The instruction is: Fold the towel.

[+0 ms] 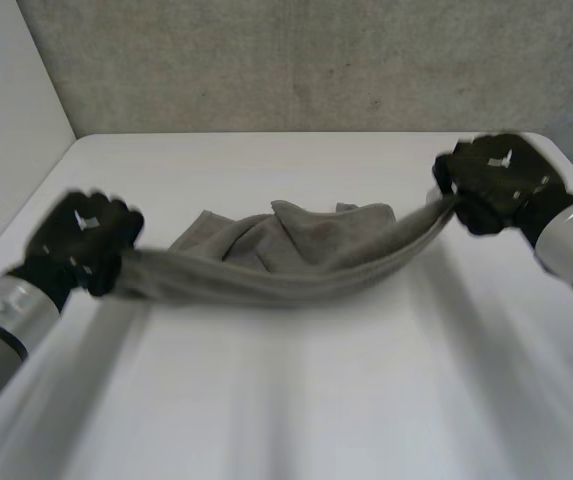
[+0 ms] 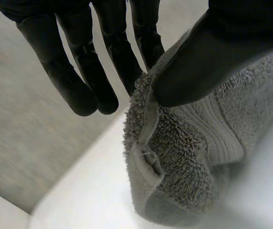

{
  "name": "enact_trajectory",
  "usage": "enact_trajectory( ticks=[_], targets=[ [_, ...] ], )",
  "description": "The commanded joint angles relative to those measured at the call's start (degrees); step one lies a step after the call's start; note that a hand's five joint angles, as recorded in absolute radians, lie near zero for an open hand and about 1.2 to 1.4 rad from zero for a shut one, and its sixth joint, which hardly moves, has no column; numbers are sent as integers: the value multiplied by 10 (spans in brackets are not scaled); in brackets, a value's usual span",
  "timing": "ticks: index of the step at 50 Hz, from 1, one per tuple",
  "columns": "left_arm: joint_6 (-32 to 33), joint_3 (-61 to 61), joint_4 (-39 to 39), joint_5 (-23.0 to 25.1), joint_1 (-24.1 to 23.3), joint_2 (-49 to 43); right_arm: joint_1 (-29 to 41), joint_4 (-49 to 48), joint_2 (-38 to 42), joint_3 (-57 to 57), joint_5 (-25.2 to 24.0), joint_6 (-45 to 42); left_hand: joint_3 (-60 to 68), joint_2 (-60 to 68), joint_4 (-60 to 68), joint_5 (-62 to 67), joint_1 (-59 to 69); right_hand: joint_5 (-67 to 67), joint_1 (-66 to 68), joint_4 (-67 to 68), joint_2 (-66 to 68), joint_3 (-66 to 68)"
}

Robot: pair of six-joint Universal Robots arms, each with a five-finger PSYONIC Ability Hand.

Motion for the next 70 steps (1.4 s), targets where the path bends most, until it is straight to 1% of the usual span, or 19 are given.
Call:
enact_trajectory(
  ticks=[1,3,6,11,14,19,23,28,30,31,34,35,36,38,44,49,57,63,70],
  targets=[
    [-88,93,-47,1,4,47,2,115,-31,-119,-4,-6,-85,-54,-70,-150,-32,30,28,30,42,29],
    [-96,142,-85,-5,4,39,1,189,-18,-189,-6,-18,-85,-54,-70,-150,-32,30,28,30,42,29],
    [-95,166,-103,-15,1,33,1,219,-7,-216,-6,-33,-85,-54,-70,-150,-32,30,28,30,42,29],
    [-92,257,-155,-65,-8,-65,23,318,78,-312,20,-156,-85,-54,-70,-150,-32,30,28,30,42,29],
    [-91,281,-174,-70,-14,-94,50,341,125,-344,57,-197,-85,-54,-70,-150,-32,30,28,30,42,29],
    [-87,413,-271,-75,-38,-227,80,343,193,-387,122,-232,-85,-54,-70,-150,-32,30,28,30,42,29],
    [-81,496,-317,-94,-53,-282,93,339,234,-424,143,-252,-85,-54,-70,-150,-32,30,28,30,42,29],
    [-86,633,-343,-134,-70,-332,109,283,292,-530,157,-242,-85,-54,-70,-150,-32,30,28,30,42,29],
    [-94,702,-321,-138,-86,-332,119,164,306,-578,180,-202,-85,-54,-70,-150,-32,30,28,30,42,29],
    [-94,702,-321,-138,-87,-332,119,163,306,-578,180,-201,-85,-54,-70,-150,-32,30,28,30,42,29],
    [-123,732,-237,-145,-100,-315,119,16,278,-553,204,-163,-85,-54,-70,-150,-32,28,26,28,41,28],
    [-152,726,-193,-145,-97,-290,116,-37,247,-530,207,-152,-85,-54,-70,-150,-32,28,26,28,41,28],
    [-152,726,-193,-145,-97,-289,116,-37,246,-530,207,-152,-85,-54,-70,-150,-32,28,26,28,41,28],
    [-219,710,-123,-142,-86,-242,115,-42,189,-496,198,-151,-85,-54,-70,-150,-32,28,26,28,41,28],
    [-265,692,-120,-138,-71,-237,114,31,204,-483,168,-150,-85,-54,-70,-150,-32,23,21,23,36,23],
    [-220,601,-158,-130,-67,-258,114,171,220,-449,153,-170,-85,-54,-70,-150,-32,16,14,16,29,16],
    [-92,400,-152,-84,-61,-256,117,247,237,-329,150,-237,-85,-54,-70,-150,-32,16,14,16,29,16],
    [-40,297,-144,-75,-51,-249,110,238,223,-231,145,-238,-85,-54,-70,-150,-32,16,14,16,29,16],
    [-32,192,-90,-74,-13,-216,83,123,208,-88,91,-233,-85,-54,-70,-150,-32,13,11,13,25,13]
  ],
)
